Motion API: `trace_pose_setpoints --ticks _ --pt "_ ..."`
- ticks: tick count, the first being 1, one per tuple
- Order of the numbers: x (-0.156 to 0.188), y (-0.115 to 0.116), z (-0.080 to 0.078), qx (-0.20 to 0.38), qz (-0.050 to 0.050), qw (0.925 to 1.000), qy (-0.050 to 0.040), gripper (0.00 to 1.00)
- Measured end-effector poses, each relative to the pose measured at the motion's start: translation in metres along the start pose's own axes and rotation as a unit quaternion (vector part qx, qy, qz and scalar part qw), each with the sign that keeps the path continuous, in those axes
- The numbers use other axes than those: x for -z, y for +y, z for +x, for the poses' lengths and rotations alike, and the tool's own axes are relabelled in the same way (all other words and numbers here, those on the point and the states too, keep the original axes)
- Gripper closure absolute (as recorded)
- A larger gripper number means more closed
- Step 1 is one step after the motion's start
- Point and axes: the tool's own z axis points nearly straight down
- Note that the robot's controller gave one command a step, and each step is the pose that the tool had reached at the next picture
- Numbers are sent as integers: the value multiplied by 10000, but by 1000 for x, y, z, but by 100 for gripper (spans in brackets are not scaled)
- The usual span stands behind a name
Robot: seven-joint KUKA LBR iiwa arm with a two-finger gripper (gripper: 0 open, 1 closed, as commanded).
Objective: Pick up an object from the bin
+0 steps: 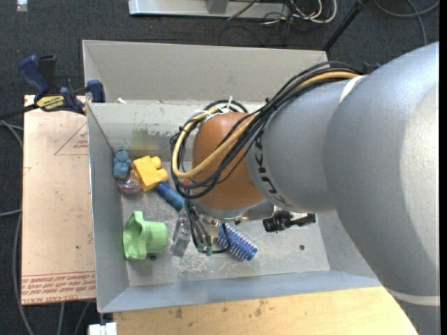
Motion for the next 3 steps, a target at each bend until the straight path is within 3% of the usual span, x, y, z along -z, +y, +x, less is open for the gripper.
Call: trace_pose_setpoints --ticks 1,2,3 --pt "1 0 -1 -8 -5 10000 -9 0" --pt "-71 55 7 -844 -1 9964 5 0" --pt "-69 54 6 -852 -8 9964 -11 100"
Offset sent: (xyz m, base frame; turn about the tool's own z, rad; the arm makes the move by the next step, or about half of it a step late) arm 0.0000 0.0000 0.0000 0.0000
